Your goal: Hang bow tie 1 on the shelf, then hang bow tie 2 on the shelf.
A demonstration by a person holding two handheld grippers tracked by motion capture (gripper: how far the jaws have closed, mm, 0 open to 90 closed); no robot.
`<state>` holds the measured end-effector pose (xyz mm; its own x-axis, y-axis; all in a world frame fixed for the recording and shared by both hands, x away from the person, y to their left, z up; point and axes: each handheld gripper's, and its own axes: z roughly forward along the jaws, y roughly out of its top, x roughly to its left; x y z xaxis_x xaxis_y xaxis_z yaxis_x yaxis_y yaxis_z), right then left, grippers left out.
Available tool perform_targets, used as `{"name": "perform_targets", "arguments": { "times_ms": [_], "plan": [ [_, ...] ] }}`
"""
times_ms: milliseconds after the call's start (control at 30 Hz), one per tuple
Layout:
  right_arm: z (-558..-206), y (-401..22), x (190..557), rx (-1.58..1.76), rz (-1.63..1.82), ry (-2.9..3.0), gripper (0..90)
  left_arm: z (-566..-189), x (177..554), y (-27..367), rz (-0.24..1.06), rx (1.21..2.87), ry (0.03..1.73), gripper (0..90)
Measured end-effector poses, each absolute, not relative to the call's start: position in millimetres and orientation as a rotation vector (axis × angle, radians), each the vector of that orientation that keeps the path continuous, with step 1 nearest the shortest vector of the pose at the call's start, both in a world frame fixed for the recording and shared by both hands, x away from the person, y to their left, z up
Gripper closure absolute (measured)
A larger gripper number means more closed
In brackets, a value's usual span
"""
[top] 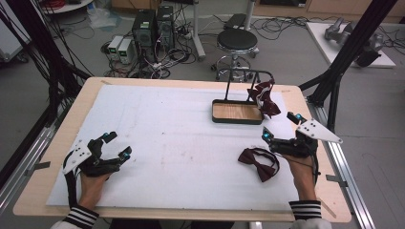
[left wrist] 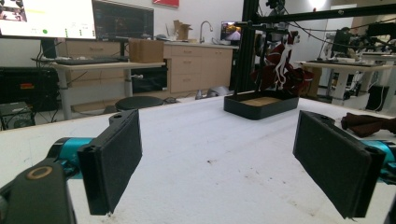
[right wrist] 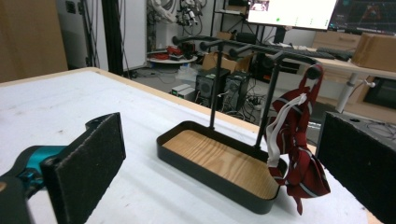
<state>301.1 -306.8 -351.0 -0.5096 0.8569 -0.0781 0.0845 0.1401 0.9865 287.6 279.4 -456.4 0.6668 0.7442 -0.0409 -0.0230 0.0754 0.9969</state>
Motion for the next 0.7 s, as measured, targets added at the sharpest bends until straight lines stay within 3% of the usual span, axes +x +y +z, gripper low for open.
{"name": "perform_targets", "arguments": {
  "times_ms": [700],
  "plan": [
    [-363, -302, 294, 0.896, 1.444, 1.785, 0.6, -456, 287, 279, 0.644, 1.387, 0.656, 15.9]
  ]
}}
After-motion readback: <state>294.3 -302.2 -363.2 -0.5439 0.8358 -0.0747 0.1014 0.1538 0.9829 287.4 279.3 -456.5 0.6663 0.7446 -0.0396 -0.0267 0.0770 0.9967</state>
